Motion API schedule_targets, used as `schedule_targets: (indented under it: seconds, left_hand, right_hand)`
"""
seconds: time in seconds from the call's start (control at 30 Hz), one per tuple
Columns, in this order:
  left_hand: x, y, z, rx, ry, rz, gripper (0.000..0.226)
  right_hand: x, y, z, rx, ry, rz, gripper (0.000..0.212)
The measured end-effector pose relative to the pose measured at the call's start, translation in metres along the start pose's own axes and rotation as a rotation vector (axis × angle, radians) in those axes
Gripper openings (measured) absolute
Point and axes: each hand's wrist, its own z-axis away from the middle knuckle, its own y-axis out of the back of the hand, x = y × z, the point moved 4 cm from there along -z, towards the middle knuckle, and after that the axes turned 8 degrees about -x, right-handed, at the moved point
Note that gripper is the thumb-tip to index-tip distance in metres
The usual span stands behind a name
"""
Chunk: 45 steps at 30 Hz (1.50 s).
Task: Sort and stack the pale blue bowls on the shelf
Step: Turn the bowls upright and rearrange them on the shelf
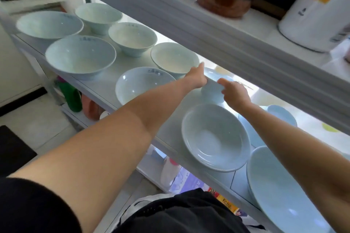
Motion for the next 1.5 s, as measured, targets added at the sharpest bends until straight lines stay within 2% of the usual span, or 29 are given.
schedule_targets:
  seconds: [0.07, 0.13, 0.23, 0.3, 0.37, 0.53, 0.73, 0.83, 0.97, 1.13, 1.33, 1.5]
  left_hand:
    - [0.0, -0.009, 0.005, -0.056, -0.036, -0.049, 0.043]
    - [-0.004, -0.021, 0.009, -0.113, -0.045, -0.145, 0.043]
    - [-0.01, -0.033, 0.01, -0.158, -0.015, -0.207, 0.05]
    - [-0.011, -0.036, 0.014, -0.135, -0.018, -0.212, 0.057]
    - [-0.009, -0.035, 0.016, -0.075, -0.021, -0.223, 0.063]
    - [0.011, -0.039, 0.025, 0.064, -0.01, -0.304, 0.064]
    - [0.072, -0.069, 0.05, 0.125, -0.298, -0.446, 0.052]
    - [0.109, -0.092, 0.069, 0.098, -0.5, -0.549, 0.05]
    - [0.142, -0.127, 0.072, -0.002, -0.749, -0.704, 0.06]
    - [0.17, -0.161, 0.069, -0.095, -0.826, -0.823, 0.049]
    - [0.193, -0.176, 0.071, -0.086, -0.741, -0.821, 0.038]
    - [0.21, -0.182, 0.076, -0.03, -0.746, -0.86, 0.028]
  right_hand:
    - [-0.006, -0.002, 0.005, 0.07, 0.059, 0.032, 0.046]
    - [-0.011, -0.012, 0.011, 0.026, 0.125, 0.123, 0.049]
    - [-0.009, -0.02, 0.015, -0.048, 0.131, 0.207, 0.035]
    - [0.0, -0.018, 0.016, -0.059, 0.096, 0.162, 0.03]
    - [0.009, -0.014, 0.02, -0.068, 0.088, 0.13, 0.037]
    - [0.053, 0.0, 0.04, 0.061, -0.008, 0.112, 0.039]
    - [0.112, 0.009, 0.08, 0.198, -0.199, 0.132, 0.049]
    - [0.142, 0.006, 0.095, 0.17, -0.281, 0.115, 0.037]
    - [0.17, -0.002, 0.118, 0.091, -0.338, 0.119, 0.041]
    - [0.181, -0.007, 0.138, 0.059, -0.303, 0.026, 0.056]
    - [0.189, -0.013, 0.147, 0.065, -0.32, -0.162, 0.058]
    - [0.204, -0.024, 0.155, 0.065, -0.488, -0.463, 0.055]
